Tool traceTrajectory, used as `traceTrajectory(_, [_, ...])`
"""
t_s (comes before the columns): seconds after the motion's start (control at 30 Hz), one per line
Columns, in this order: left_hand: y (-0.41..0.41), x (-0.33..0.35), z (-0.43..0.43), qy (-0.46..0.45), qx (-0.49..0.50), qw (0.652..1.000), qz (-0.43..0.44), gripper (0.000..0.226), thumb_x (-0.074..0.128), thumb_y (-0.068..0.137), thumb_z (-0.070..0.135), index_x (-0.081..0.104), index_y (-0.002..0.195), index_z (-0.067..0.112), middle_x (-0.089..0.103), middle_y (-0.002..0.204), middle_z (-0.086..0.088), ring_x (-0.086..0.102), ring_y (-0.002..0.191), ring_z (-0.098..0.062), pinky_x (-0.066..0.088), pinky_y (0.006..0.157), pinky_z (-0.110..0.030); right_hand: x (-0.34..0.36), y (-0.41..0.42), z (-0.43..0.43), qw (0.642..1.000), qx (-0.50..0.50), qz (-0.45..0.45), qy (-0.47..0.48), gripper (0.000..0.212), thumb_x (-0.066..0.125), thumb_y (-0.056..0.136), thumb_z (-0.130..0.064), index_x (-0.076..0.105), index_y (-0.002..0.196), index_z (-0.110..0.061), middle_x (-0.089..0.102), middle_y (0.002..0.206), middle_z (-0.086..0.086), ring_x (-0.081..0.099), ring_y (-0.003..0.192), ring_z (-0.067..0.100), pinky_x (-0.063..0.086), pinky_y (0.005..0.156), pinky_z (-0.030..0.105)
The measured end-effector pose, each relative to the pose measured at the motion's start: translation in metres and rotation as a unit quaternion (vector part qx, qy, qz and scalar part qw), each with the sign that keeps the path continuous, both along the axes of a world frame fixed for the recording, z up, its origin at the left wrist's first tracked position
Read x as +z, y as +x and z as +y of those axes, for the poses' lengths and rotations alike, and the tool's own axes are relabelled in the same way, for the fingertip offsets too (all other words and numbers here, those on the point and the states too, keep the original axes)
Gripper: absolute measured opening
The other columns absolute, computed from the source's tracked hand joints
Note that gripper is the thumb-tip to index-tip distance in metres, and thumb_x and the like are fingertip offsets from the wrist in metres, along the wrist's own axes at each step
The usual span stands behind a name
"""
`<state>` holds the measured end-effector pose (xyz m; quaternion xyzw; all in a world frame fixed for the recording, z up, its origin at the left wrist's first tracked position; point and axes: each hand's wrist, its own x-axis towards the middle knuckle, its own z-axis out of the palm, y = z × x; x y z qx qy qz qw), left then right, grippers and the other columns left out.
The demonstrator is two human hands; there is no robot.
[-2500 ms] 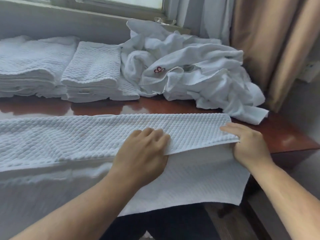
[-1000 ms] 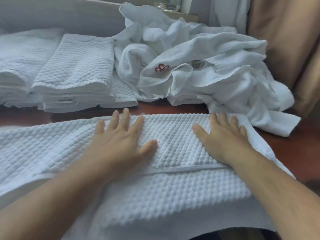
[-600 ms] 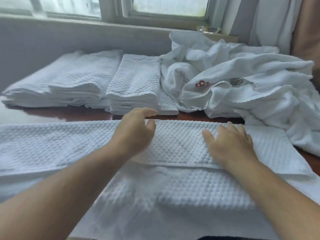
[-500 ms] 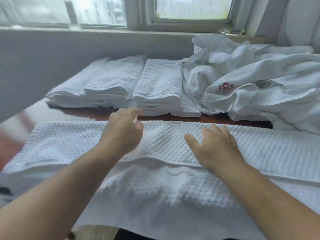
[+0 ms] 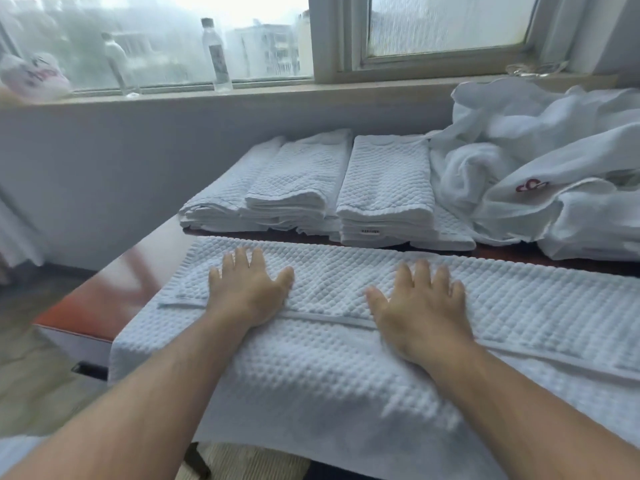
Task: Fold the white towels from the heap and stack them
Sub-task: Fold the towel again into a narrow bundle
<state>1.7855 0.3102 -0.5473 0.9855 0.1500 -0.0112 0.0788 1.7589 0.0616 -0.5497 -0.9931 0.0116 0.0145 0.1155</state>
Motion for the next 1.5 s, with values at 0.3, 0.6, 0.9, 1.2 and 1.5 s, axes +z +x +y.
traceTrajectory(0.3, [-0.028,0.008,-0.058,-0.070,-0.075,0.985,-0.139,0.051,0.034,0.103,0.038,0.043,0.148,0.015,0.035,0.160,-0.008,0.025,0.148,-0.024,0.016,0.120,-0.043,0.023,-0.007,-0.041,0.971,0.062,-0.069,0.220,0.038,0.046,0.101,-0.036,0.065,0.129,-0.020,0.054,0.147,0.000,0.042,0.139,0.022,0.029,0.114,0.038])
traceTrajectory(0.6, [-0.068,0.011,-0.241,-0.079,-0.379,0.909,-0.154,0.071,0.049,0.088,0.068,0.039,0.150,0.034,0.039,0.156,0.010,0.034,0.142,-0.016,0.022,0.118,-0.035,0.031,-0.093,-0.256,0.992,-0.085,-0.015,0.088,0.082,0.059,0.079,-0.073,0.050,0.147,-0.028,0.038,0.159,-0.005,0.026,0.150,0.016,0.020,0.122,0.037])
traceTrajectory(0.9, [-0.064,-0.003,-0.256,-0.145,-0.373,0.883,-0.245,0.026,0.066,0.087,0.058,0.077,0.103,0.039,0.071,0.109,0.018,0.061,0.103,-0.017,0.045,0.083,-0.034,0.016,-0.123,-0.323,0.974,-0.091,-0.132,0.162,0.037,0.080,0.081,-0.043,0.071,0.116,-0.037,0.054,0.138,-0.018,0.042,0.133,-0.001,0.029,0.107,0.017])
traceTrajectory(1.2, [-0.070,0.007,-0.262,-0.111,-0.379,0.888,-0.236,0.031,0.063,0.089,0.059,0.077,0.106,0.038,0.072,0.114,0.017,0.067,0.102,-0.015,0.045,0.073,-0.030,0.027,-0.105,-0.321,0.911,-0.358,-0.130,0.156,0.048,0.054,0.090,-0.061,0.056,0.064,-0.020,0.058,0.080,0.007,0.060,0.097,0.039,0.045,0.080,0.045])
traceTrajectory(1.5, [-0.071,0.012,-0.266,-0.036,-0.402,0.886,-0.229,0.026,0.047,0.103,0.039,0.072,0.102,0.033,0.070,0.096,0.013,0.064,0.080,-0.014,0.045,0.080,-0.035,0.008,-0.100,-0.302,0.906,-0.374,-0.193,0.045,0.041,0.058,0.091,-0.059,0.071,0.104,-0.022,0.059,0.122,0.013,0.046,0.121,0.038,0.036,0.098,0.050])
